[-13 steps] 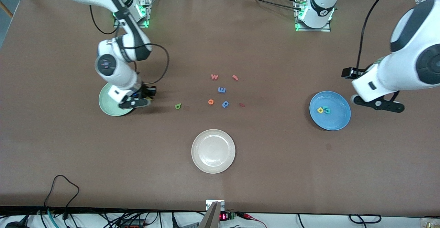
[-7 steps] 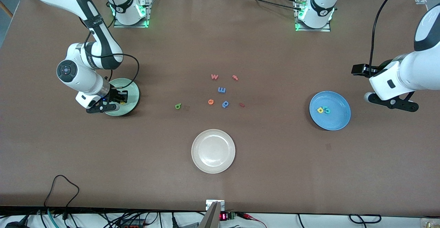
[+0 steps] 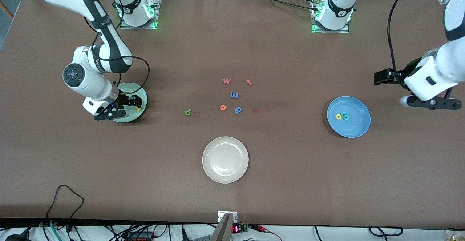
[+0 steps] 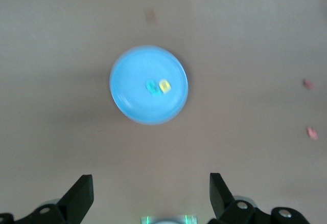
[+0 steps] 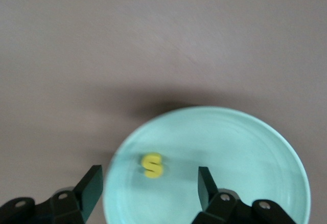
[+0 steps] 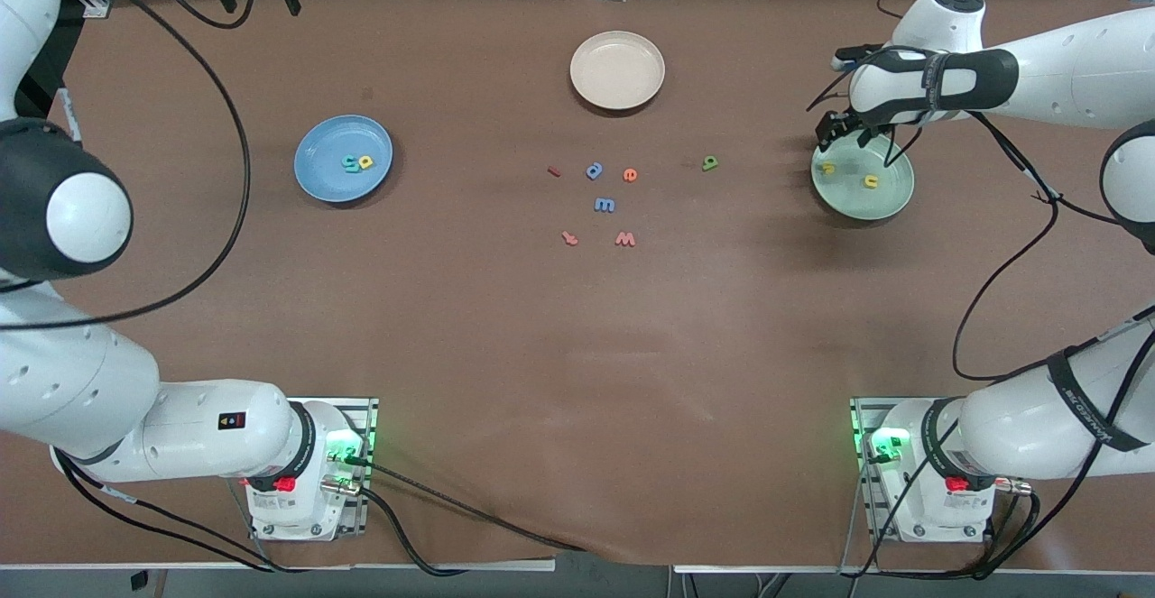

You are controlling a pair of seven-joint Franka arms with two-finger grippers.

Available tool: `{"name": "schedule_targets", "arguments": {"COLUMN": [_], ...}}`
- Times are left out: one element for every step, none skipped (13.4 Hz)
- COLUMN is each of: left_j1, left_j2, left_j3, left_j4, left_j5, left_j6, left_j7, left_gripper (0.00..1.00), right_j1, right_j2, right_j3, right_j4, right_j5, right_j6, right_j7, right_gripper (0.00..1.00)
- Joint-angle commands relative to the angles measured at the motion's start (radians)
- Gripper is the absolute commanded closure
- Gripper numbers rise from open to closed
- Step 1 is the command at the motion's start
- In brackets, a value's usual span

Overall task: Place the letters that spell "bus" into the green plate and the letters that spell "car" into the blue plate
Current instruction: 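Place the yellow s on the green plate while the left gripper withdraws, then grasp the green letter beside the green plate with the right gripper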

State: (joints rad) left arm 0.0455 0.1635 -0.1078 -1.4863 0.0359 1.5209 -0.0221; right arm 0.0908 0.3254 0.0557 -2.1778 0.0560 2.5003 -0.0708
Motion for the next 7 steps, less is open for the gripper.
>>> {"name": "schedule_targets", "arguments": {"left_j1": [-0.032,-0.035,-0.047,-0.07,-0.072,-0.063,-0.061], "left_j2": [-0.153,-0.176,-0.205,-0.22,-0.219,-0.217,-0.214], "left_j3": [0.06,0.062,0.071,0.097,0.099,0.094,0.089], "left_j4": [-0.173,-0.198,-0.221,-0.236,-0.236,-0.236,-0.232], "left_j5": [-0.021,-0.021,-0.021,-0.024,-0.022,-0.022,-0.022], "left_j6": [0.146,0.162,0.157,0.157,0.151,0.147,0.133], "left_j7": [0.03,0.025,0.027,0.03,0.034,0.037,0.037], "left_gripper": [0.0,0.0,0.0,0.0,0.0,0.0,0.0], "right_j1": [0.094,0.133,0.164,0.188,0.21,0.228,0.257], "right_j2": [-0.005,-0.002,0.01,0.021,0.033,0.052,0.073], "right_j3": [0.001,0.001,0.001,0.001,0.001,0.001,0.001], "right_j4": [0.051,0.067,0.082,0.096,0.108,0.125,0.145], "right_j5": [-0.001,0.001,0.001,0.001,0.004,0.007,0.008], "right_j6": [-0.006,-0.006,-0.006,-0.006,-0.006,-0.006,-0.006], "right_j7": [0.118,0.188,0.253,0.308,0.353,0.403,0.448], "right_gripper": [0.18,0.18,0.2,0.22,0.24,0.25,0.28]}}
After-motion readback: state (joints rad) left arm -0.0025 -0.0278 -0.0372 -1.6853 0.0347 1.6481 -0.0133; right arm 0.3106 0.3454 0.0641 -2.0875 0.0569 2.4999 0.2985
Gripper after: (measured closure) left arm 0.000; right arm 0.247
